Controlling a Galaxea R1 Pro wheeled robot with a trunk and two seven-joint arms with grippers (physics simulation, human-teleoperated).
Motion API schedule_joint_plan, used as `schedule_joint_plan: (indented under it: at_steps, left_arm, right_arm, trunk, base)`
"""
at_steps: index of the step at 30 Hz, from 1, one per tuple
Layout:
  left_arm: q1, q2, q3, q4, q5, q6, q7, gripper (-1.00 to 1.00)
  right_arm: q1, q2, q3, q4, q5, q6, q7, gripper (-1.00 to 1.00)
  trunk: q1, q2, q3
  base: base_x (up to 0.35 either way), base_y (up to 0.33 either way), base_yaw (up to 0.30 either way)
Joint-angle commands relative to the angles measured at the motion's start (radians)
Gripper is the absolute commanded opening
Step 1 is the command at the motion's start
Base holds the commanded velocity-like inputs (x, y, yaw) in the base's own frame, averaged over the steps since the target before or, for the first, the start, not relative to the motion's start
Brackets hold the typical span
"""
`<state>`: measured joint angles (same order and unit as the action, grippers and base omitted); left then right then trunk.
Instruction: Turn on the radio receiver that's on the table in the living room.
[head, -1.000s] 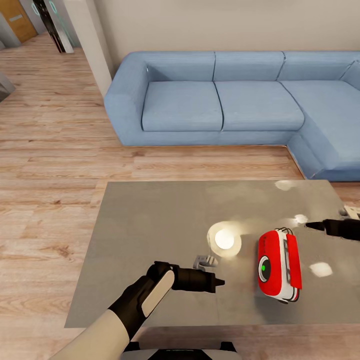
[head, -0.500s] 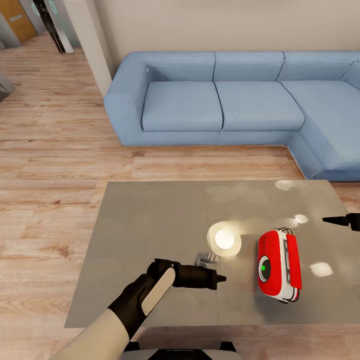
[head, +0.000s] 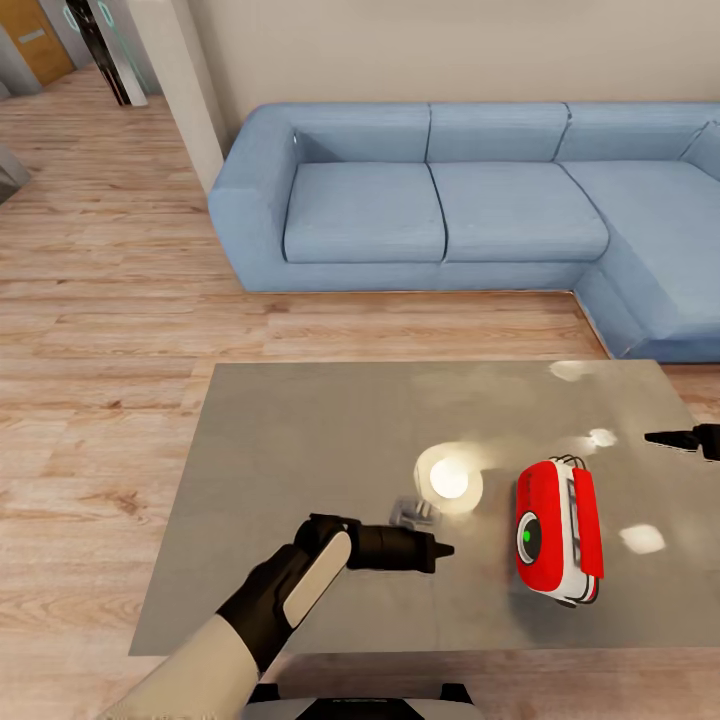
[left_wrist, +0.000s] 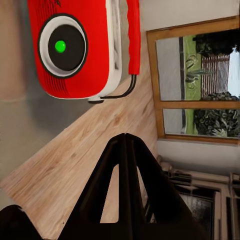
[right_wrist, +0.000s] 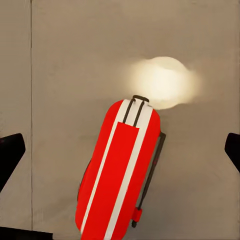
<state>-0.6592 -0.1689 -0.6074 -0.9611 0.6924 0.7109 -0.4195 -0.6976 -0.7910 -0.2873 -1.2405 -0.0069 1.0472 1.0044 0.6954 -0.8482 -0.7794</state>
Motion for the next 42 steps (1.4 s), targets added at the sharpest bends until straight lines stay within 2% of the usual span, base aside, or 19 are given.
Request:
schedule_joint_plan:
  at_steps: [1,6,17,40,41,42]
  left_arm:
    - [-0.006,0.0,0.006,-0.006,0.002,-0.001,0.006,-1.0]
    - [-0.021,0.0,0.005,-0.034,0.001,-0.002,0.034,-1.0]
    - [0.003,0.014,0.007,-0.045,0.002,0.003,0.095,-1.0]
    - [0.004,0.014,0.007,-0.048,-0.007,0.001,0.224,-1.0]
    - [0.004,0.014,0.006,-0.047,-0.007,0.0,0.319,-1.0]
    - [0.004,0.014,0.006,-0.046,-0.007,-0.001,0.319,-1.0]
  right_arm:
    - [-0.005,-0.006,0.006,-0.006,0.001,0.0,0.006,1.0]
    - [-0.003,-0.011,0.008,-0.034,0.001,0.0,0.016,1.0]
    - [-0.002,0.047,0.01,-0.036,0.013,0.0,0.013,1.0]
    - [-0.002,0.042,0.01,-0.046,0.021,0.0,0.013,1.0]
    - [-0.002,0.042,0.01,-0.046,0.021,0.0,0.014,1.0]
    - [-0.002,0.042,0.01,-0.047,0.02,0.0,0.014,1.0]
  trunk:
    - [0.0,0.0,0.0]
    - [0.0,0.0,0.0]
    - [0.0,0.0,0.0]
    - [0.0,0.0,0.0]
    - [0.0,0.0,0.0]
    - [0.0,0.0,0.0]
  base:
    - [0.0,0.0,0.0]
    - [0.0,0.0,0.0]
    - [-0.003,0.0,0.0]
    - [-0.306,0.0,0.0]
    - [-0.346,0.0,0.0]
    - [-0.346,0.0,0.0]
